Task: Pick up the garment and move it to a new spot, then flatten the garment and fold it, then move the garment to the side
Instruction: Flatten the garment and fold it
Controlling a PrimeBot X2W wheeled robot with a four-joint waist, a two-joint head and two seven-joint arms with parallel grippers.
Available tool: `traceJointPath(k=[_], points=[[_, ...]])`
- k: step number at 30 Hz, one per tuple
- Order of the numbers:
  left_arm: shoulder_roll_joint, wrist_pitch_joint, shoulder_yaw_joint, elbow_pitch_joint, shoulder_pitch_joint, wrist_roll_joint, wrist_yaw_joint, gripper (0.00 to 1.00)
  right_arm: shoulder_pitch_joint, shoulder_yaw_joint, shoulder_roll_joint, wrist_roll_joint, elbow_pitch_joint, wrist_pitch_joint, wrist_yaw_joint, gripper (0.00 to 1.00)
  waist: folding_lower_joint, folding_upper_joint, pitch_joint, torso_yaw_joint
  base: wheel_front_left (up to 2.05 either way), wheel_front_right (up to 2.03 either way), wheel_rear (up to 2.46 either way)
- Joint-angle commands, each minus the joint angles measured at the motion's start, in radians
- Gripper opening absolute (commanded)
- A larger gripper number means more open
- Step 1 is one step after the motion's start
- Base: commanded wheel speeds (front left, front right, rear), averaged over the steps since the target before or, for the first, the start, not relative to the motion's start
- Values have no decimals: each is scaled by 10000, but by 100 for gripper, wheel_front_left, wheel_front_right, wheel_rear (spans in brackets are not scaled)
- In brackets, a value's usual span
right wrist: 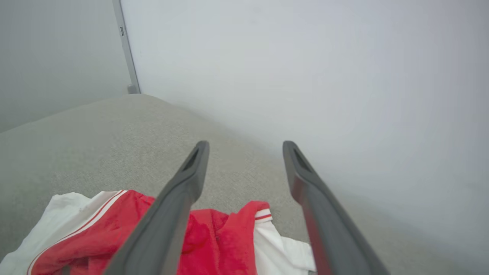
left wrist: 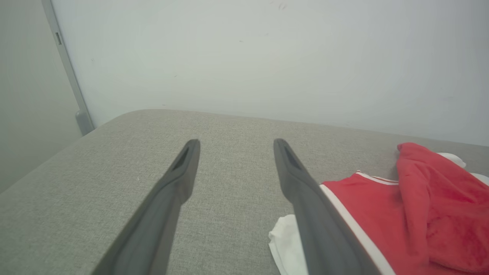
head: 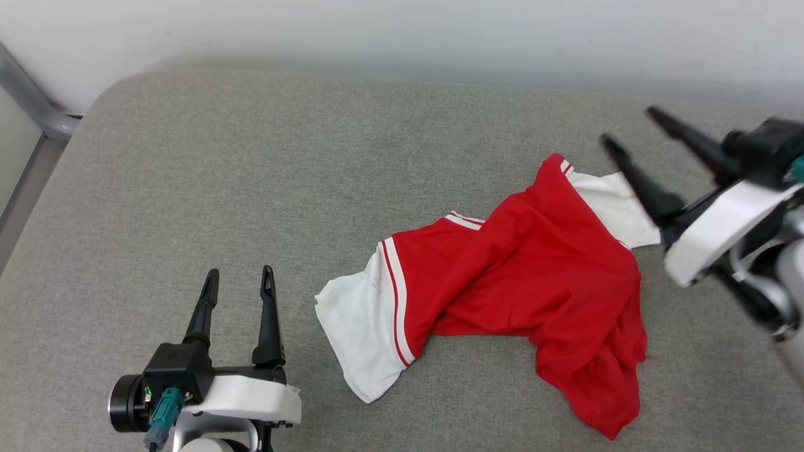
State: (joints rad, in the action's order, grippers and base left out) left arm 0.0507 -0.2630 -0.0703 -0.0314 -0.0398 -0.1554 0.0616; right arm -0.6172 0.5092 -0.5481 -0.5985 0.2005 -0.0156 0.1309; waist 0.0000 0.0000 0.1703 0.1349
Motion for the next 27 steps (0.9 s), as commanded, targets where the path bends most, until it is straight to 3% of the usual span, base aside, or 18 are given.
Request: traceJointPath(k=[1,7,10,11,19,23,27], points=[[-9,-25,-39,54,58,-4,-12,100,-138,-526,-198,226,-219,437,-7,100,0,0,73,34,0,0,0],[-9,-26,-194,132,-163,-71,24,100,-676,-1356,-946,225,-469,2971,-7,100,0,0,398,191,0,0,0],[-9,-25,-266,161,-284,-102,31,100,-965,-963,-1625,202,-350,4942,-7,100,0,0,608,290,0,0,0],[-9,-25,-266,161,-284,-102,31,100,-965,-963,-1625,202,-350,4942,-7,100,0,0,608,290,0,0,0],[-9,-26,-501,212,-665,-254,72,100,-1672,-511,-2006,-1414,528,9302,-5,100,0,0,1306,549,0,0,0],[-9,-26,-712,224,-943,-339,123,100,-1955,-539,-1713,-1464,1182,10192,-5,100,0,0,1739,752,0,0,0],[-9,-26,-826,250,-1204,-414,172,100,-2138,-567,-1378,-1143,1916,10226,-5,100,0,0,2129,935,0,0,0]])
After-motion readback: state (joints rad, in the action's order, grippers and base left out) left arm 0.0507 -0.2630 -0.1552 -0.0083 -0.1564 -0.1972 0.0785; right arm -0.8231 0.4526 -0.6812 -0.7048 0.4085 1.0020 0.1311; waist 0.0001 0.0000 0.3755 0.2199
